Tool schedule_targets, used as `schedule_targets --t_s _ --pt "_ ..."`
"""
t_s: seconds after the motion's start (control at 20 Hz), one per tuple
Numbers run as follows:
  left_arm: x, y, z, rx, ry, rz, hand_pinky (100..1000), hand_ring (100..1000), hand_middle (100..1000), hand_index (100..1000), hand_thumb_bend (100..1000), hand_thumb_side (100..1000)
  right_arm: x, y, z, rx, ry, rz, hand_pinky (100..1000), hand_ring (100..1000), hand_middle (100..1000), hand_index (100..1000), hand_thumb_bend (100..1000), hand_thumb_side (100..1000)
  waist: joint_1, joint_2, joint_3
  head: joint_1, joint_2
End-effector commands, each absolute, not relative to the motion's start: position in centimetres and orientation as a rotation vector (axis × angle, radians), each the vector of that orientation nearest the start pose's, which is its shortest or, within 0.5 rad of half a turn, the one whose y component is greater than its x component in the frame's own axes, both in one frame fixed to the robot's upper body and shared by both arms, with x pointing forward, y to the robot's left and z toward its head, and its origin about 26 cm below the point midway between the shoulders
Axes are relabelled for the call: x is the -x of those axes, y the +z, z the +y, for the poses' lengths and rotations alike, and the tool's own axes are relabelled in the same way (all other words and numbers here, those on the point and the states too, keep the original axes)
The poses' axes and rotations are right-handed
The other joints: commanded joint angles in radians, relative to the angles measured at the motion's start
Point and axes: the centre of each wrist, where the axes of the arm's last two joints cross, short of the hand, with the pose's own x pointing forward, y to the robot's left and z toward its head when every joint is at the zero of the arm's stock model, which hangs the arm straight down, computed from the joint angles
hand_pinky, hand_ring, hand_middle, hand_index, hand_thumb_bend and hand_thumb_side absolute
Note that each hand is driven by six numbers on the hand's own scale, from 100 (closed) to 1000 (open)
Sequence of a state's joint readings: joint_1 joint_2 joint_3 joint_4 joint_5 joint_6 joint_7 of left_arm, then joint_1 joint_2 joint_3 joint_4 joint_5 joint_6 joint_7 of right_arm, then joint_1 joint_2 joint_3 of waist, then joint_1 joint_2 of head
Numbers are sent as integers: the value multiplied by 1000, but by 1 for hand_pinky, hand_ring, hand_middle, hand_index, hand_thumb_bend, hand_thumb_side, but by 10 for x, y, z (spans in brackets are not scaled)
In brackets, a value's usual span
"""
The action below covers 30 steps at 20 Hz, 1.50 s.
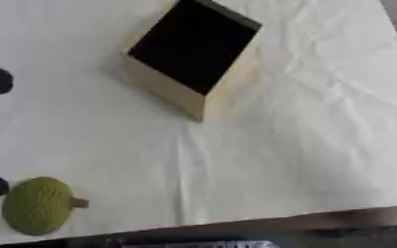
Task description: Pick up objects on the table and place them in the box.
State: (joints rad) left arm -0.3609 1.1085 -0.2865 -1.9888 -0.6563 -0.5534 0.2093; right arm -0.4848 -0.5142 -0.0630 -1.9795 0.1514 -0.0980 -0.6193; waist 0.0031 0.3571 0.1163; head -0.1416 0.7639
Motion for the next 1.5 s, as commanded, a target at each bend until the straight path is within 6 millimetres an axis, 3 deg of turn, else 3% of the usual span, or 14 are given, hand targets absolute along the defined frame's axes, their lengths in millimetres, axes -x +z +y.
schedule_targets --t_s 0.05,0.65,0.95,1.5 --pt "-287 257 303 862 2019 2192 664 669 714 894 587 605 -304 286 -283 -919 209 3327 803 676 681 816 412 625 2 -20 -1 4 6" --pt "-288 251 295 730 2350 1993 692 700 741 917 716 561 -304 286 -283 -913 206 3329 802 675 680 815 409 628 4 -20 -2 8 6" --pt "-289 252 293 675 2458 1930 705 714 741 919 758 460 -304 286 -282 -911 209 3329 801 674 679 814 407 629 5 -20 -3 8 6" --pt "-289 254 294 695 2630 1820 657 682 664 889 779 441 -304 285 -283 -913 213 3331 801 673 679 813 406 629 5 -21 0 6 6"
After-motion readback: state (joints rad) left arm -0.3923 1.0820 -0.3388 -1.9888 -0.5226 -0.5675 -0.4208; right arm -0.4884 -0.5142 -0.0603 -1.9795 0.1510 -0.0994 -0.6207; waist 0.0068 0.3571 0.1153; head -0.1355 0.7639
